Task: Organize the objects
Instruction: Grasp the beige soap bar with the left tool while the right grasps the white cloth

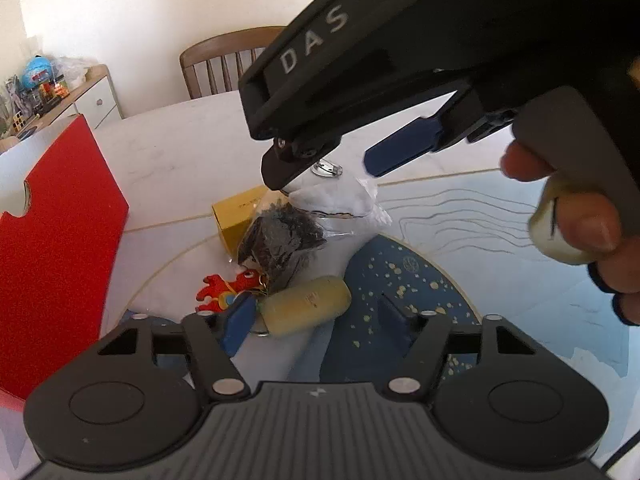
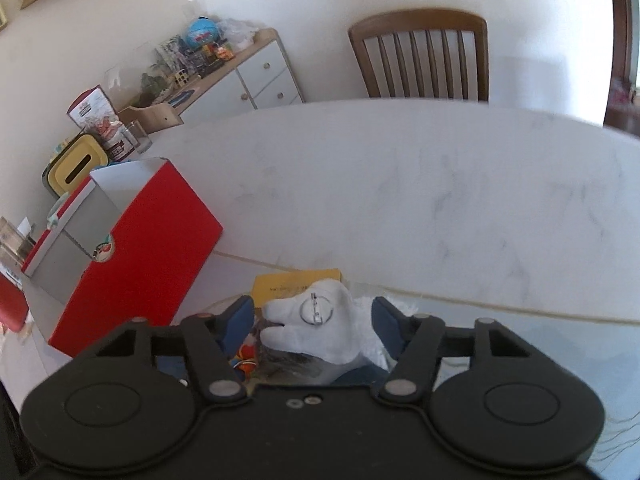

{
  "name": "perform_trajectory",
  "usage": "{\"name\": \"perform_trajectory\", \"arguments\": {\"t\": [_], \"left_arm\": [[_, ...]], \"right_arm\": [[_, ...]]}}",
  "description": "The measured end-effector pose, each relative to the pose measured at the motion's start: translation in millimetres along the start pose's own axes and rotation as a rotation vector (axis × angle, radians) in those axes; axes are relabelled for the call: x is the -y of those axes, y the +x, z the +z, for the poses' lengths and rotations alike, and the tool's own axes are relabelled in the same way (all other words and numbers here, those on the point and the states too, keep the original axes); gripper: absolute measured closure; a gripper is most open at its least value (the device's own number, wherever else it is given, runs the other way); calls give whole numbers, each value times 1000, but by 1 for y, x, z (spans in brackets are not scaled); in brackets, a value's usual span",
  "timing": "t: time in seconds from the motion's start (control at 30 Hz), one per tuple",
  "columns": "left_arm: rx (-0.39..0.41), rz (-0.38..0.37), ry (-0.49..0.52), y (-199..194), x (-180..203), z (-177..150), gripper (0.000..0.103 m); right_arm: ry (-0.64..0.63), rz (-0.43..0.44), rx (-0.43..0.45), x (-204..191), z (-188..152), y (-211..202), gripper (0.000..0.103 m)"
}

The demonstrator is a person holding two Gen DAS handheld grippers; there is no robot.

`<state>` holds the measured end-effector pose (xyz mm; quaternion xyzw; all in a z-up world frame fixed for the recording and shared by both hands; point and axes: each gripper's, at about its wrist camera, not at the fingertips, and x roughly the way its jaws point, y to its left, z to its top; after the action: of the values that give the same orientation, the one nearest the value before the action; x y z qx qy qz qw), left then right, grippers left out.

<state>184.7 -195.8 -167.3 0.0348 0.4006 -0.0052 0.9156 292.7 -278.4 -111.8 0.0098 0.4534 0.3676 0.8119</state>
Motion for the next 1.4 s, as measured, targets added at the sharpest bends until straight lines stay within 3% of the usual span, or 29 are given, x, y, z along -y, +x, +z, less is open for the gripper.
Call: {"name": "perform_trajectory", "arguments": {"t": [0.23,0.47,0.53,0.57,1.07,1.4], "left_arm": [[-2,24,-5,-1,-2,-1,55],[-8,12,-7,-2,-4,-1,59],[-14,7,-12,-3,-5,-2,79],[-19,-3,-14,-3,-6,-2,81],[1,-45,4,-25,-12,-19,84],[21,-91,-29,-67,-32,-28,85]], "right_arm": [[16,7,-5,1,-6,2,53],[6,-3,19,-3,-10,-9,60],[9,-7,31,-2,-12,-15,61],[9,-8,37,-2,-13,-19,62],[50,-39,83,1,-53,-73,66],[29,-61,69,-13,-87,-101,66]]}}
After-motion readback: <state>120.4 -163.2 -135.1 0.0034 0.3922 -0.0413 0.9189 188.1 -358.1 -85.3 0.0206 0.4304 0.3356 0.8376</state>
